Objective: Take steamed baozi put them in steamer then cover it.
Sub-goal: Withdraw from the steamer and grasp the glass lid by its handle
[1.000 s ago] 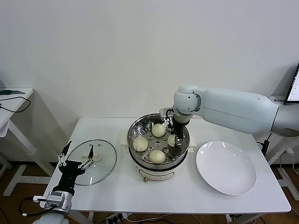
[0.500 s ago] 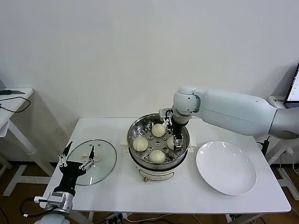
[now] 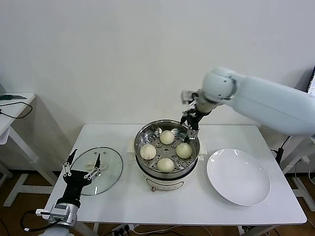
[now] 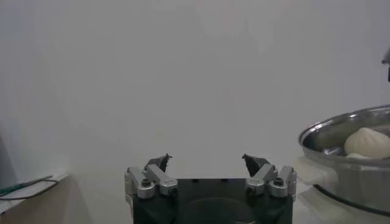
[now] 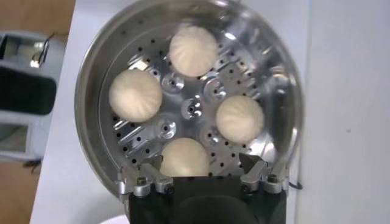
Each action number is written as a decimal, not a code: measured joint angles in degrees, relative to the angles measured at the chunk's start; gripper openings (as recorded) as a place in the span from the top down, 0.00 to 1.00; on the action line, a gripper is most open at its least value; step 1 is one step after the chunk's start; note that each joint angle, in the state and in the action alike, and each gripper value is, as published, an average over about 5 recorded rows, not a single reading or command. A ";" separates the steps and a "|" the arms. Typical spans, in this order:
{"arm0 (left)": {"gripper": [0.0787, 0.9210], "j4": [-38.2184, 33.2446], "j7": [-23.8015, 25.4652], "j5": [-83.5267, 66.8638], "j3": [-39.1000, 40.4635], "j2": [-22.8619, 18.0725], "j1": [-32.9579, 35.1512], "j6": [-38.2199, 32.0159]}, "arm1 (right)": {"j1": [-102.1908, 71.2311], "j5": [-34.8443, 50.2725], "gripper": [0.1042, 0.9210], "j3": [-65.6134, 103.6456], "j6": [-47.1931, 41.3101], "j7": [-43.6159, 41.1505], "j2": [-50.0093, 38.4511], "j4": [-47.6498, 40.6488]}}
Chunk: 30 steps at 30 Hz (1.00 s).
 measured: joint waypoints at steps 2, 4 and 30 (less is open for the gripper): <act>0.12 -0.18 0.01 -0.04 0.08 -0.07 -0.12 0.03 | -1.37 1.34 0.12 2.57 1.02 2.07 -2.11 0.37; 0.12 -0.30 0.05 -0.14 0.19 -0.10 -0.32 0.09 | -3.18 3.07 0.12 5.38 2.51 5.03 -4.20 0.60; 0.12 2.13 -1.95 0.65 0.74 -0.65 -3.45 -4.81 | -77.30 12.02 0.12 74.45 33.52 55.26 -2.90 17.05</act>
